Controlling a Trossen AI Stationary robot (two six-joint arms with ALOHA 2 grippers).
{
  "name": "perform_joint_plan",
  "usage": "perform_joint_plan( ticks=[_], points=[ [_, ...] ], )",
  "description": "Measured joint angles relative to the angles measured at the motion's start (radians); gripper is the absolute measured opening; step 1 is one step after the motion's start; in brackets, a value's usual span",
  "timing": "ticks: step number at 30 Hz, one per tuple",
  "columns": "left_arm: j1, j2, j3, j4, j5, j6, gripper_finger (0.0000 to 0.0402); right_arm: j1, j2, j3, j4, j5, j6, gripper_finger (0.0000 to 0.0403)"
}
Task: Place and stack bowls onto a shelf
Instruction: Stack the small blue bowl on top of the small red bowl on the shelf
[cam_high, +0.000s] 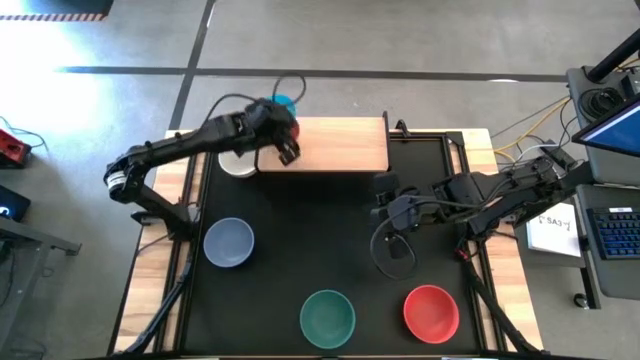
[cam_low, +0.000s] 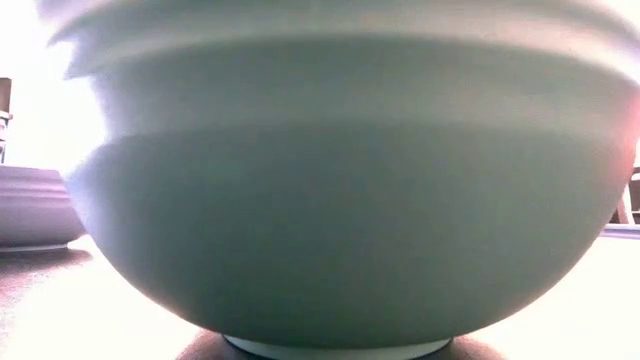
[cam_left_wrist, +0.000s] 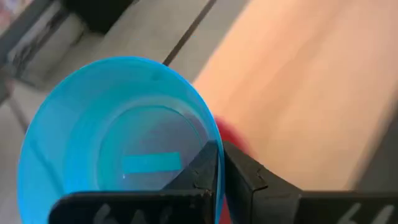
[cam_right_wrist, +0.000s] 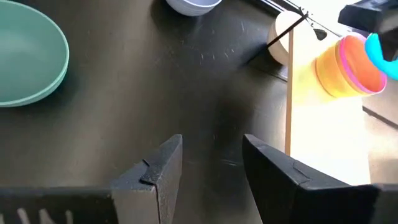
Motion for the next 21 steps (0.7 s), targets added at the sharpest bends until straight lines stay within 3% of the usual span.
perform_joint_plan(
  ticks=[6,13,21],
  points=[
    [0.078,0.013,0.0,-0.003,0.198,-0.028,0.0,0.0,0.0,0.0,-0.004,0.0,0.0,0.0157],
    [0.084,0.034,0.0,-0.054,0.163,-0.031,0.0,0.0,0.0,0.0,-0.029,0.0,0.0,0.0155],
    [0.081,0.042,0.0,-0.076,0.204,-0.039,0.0008,0.0,0.0,0.0,-0.03,0.0,-0.001,0.0153]
  ],
)
